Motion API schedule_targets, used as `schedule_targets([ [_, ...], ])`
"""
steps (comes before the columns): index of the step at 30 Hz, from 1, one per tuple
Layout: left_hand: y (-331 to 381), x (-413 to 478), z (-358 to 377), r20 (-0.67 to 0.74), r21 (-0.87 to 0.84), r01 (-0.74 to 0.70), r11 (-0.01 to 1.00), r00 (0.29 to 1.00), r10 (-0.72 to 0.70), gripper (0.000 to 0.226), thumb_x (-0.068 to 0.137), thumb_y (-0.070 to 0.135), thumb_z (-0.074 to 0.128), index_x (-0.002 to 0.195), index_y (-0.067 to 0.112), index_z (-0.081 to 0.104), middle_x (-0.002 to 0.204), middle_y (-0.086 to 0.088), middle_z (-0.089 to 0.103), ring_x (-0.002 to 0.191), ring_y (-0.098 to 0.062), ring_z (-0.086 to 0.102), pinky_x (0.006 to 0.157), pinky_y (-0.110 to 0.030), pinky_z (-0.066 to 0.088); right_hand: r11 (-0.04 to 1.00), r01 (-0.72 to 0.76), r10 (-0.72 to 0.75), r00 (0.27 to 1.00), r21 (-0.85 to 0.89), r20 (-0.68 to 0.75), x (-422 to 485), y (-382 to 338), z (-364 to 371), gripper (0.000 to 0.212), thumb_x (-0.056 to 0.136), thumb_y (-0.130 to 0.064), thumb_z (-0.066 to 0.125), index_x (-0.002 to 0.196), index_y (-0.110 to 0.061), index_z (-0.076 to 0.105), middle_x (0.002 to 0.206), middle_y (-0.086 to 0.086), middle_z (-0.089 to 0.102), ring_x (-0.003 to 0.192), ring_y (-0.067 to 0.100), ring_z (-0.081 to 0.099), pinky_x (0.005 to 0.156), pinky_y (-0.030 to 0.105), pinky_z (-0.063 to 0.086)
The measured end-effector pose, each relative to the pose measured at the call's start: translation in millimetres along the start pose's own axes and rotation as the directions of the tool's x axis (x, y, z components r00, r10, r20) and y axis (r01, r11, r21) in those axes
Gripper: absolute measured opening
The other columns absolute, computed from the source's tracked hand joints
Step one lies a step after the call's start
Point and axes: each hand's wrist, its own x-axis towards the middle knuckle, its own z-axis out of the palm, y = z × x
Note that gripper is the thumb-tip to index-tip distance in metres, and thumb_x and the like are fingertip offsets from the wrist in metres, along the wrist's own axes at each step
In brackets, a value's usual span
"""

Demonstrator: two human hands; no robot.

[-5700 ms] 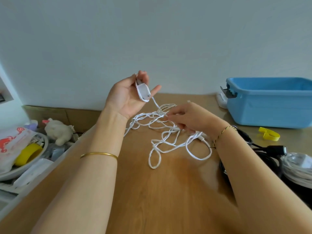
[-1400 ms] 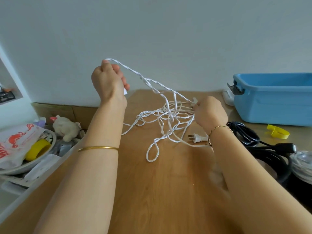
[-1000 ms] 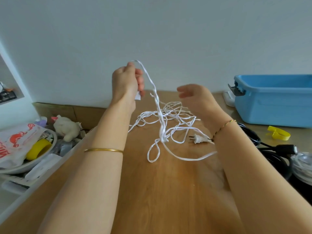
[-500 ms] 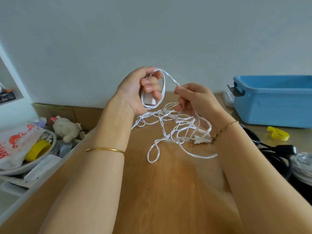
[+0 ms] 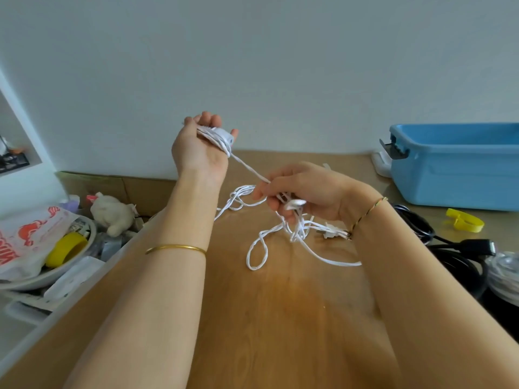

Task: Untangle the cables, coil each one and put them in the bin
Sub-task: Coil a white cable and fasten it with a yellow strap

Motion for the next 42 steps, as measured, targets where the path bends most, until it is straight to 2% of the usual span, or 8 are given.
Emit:
schedule_targets([
  [3, -12, 2, -4, 0.036, 0.39, -0.224, 0.893, 0.973, 0.229, 0.027, 0.104, 0.017, 0.036, 0.081, 0.017, 0.05, 0.067, 0.006, 0.058, 0.062, -0.008, 0.058, 0.074, -0.035, 0.048, 0.993, 0.016, -0.012, 0.999, -0.116, 0.032, -3, -6, 2, 0.015, 0.089, -0.006, 0.054, 0.087, -0.002, 0.068, 0.064, 0.011, 0.055, 0.045, 0.019, 0.052, 0.051, 0.025, 0.049],
  [5, -18, 0, -12, 0.264, 0.69, -0.438, 0.576, 0.893, 0.363, 0.026, 0.102, 0.011, 0.036, 0.083, 0.018, 0.051, 0.061, 0.008, 0.058, 0.058, 0.0, 0.055, 0.064, -0.02, 0.045, 0.994, 0.032, -0.038, 0.998, -0.101, -0.049, -4, -8, -1, 0.016, 0.087, -0.014, 0.059, 0.078, -0.002, 0.066, 0.06, 0.009, 0.055, 0.045, 0.019, 0.052, 0.068, 0.038, 0.053],
  [10, -31, -10, -10, 0.633, 0.772, -0.634, -0.044, 0.774, -0.032, 0.021, 0.099, 0.018, 0.037, 0.082, 0.011, 0.046, 0.067, -0.001, 0.054, 0.062, -0.009, 0.051, 0.068, -0.023, 0.042, 0.959, 0.105, -0.032, 0.964, 0.264, -0.265, 0, -10, -11, 0.049, 0.097, -0.04, 0.039, 0.073, -0.004, 0.06, 0.044, 0.004, 0.044, 0.031, 0.013, 0.037, 0.045, 0.023, 0.047],
  [17, -22, -20, -1, 0.43, 0.86, -0.493, -0.13, 0.838, -0.335, 0.046, 0.084, 0.026, 0.06, 0.127, 0.014, 0.05, 0.083, 0.002, 0.056, 0.077, -0.015, 0.054, 0.071, -0.027, 0.044, 0.784, 0.249, 0.036, 0.896, 0.568, -0.443, 4, -5, -22, 0.024, 0.09, -0.009, 0.03, 0.075, -0.008, 0.049, 0.05, 0.011, 0.053, 0.037, 0.015, 0.036, 0.041, 0.02, 0.033],
  [22, -20, -8, -5, 0.464, 0.823, -0.463, -0.328, 0.882, -0.08, 0.031, 0.092, 0.021, 0.055, 0.117, 0.002, 0.056, 0.11, -0.012, 0.061, 0.104, -0.029, 0.057, 0.083, -0.033, 0.044, 0.898, 0.168, 0.001, 0.923, 0.406, -0.385, 3, -1, -20, 0.014, 0.086, 0.001, 0.042, 0.078, -0.003, 0.052, 0.073, 0.016, 0.056, 0.048, 0.015, 0.048, 0.046, 0.023, 0.037],
  [31, -13, 3, -13, 0.29, 0.939, -0.254, -0.232, 0.947, 0.14, 0.021, 0.079, 0.008, 0.046, 0.061, 0.011, 0.038, 0.058, -0.004, 0.04, 0.055, -0.028, 0.037, 0.056, -0.034, 0.035, 0.987, 0.161, -0.114, 0.801, 0.028, -0.587, 10, 12, -21, 0.019, 0.088, -0.011, 0.064, 0.069, -0.01, 0.059, 0.056, 0.0, 0.049, 0.045, 0.009, 0.036, 0.038, 0.016, 0.03],
  [37, -17, -24, 7, 0.184, 0.911, -0.081, 0.405, 0.958, -0.222, 0.017, 0.089, -0.004, 0.05, 0.078, 0.007, 0.058, 0.067, -0.004, 0.07, 0.039, -0.008, 0.04, 0.041, -0.018, 0.036, 0.994, 0.089, -0.113, 0.679, -0.071, -0.725, 16, 18, -22, 0.014, 0.092, -0.006, 0.051, 0.08, -0.004, 0.056, 0.062, 0.006, 0.055, 0.051, 0.018, 0.05, 0.054, 0.032, 0.049],
  [42, -15, -23, 3, 0.187, 0.862, -0.01, 0.507, 0.936, -0.298, 0.011, 0.092, 0.008, 0.058, 0.082, 0.007, 0.06, 0.081, -0.007, 0.071, 0.041, -0.005, 0.039, 0.041, -0.017, 0.038, 0.988, 0.066, -0.147, 0.687, -0.141, -0.711, 15, 18, -23, 0.009, 0.091, -0.005, 0.052, 0.083, -0.005, 0.057, 0.064, 0.007, 0.057, 0.048, 0.015, 0.052, 0.049, 0.026, 0.049],
])
